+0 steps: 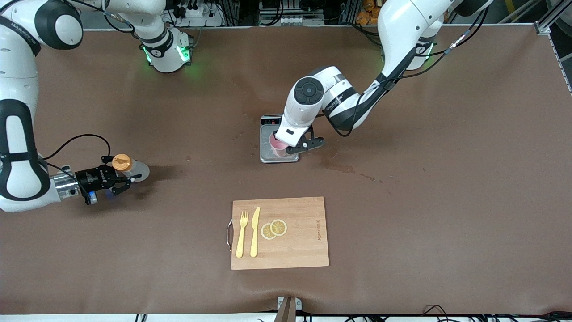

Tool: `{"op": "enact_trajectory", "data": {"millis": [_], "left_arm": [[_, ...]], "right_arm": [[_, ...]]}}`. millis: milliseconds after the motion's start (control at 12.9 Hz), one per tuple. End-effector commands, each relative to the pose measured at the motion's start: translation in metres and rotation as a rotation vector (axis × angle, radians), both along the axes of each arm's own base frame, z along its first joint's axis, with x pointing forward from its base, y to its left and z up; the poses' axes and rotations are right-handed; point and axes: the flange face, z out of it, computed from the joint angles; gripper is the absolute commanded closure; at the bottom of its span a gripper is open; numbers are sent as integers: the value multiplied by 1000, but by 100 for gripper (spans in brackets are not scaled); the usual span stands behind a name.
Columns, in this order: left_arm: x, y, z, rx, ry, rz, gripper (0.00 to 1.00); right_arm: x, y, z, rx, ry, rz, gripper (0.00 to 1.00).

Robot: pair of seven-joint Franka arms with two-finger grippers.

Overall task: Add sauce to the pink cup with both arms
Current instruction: 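Lower the cup onto the tray while the right gripper lifts the bottle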

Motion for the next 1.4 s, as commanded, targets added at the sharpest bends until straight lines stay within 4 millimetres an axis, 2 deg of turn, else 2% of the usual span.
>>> {"op": "enact_trajectory", "data": {"millis": [0,155,389,466,544,777,932,1088,1243,1321], "left_arm": [[-2,-9,-4,11,-10,21,100],[-9,-14,-8,15,-7,13,100],[-13,-17,-10,23,-4,34,100],[-10,-14,-13,29,-2,51,77],[-10,-15,-13,35,-6,57,1],[2,-5,-8,55,-51,60,0],[10,1,7,48,-73,73,0],[19,9,39,41,-115,87,0],[20,16,67,52,-143,94,0],[31,29,81,57,-160,110,0]], "right_arm": [[3,17,20,-53,26,41,52],[9,31,39,-97,21,51,52],[12,42,50,-136,26,70,52],[12,45,50,-142,35,67,52],[13,51,51,-150,42,70,52],[15,60,57,-164,41,75,52],[16,66,57,-174,51,77,52],[18,78,56,-207,67,82,52],[22,101,68,-254,71,91,52],[23,111,70,-276,82,93,52]]}}
